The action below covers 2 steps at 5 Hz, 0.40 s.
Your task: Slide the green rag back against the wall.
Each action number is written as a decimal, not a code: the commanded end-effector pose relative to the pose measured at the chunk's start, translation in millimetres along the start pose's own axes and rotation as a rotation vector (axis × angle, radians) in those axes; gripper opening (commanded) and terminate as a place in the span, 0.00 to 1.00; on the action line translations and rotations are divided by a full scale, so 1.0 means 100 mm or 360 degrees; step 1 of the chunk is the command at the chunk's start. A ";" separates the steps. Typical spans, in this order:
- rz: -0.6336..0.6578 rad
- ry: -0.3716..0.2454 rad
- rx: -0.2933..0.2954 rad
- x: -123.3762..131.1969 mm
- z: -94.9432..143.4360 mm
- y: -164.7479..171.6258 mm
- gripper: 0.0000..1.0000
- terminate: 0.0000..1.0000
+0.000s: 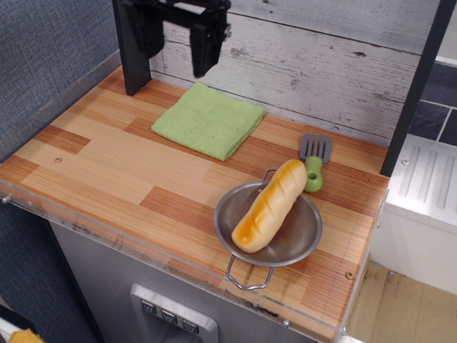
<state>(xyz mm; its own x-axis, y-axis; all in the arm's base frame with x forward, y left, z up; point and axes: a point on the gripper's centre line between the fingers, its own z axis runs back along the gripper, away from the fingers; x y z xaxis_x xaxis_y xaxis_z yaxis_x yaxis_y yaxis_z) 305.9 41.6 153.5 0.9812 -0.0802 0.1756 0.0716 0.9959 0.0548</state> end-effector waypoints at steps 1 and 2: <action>-0.0032 0.0064 0.0040 0.01 -0.27 0.03 1.00 0.00; -0.0080 0.0103 0.0064 -0.02 -0.38 0.03 1.00 0.00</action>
<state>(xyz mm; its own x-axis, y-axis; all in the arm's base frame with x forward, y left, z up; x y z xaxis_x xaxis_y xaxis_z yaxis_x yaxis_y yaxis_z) 314.4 48.6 108.6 0.9887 -0.1246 0.0834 0.1165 0.9885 0.0960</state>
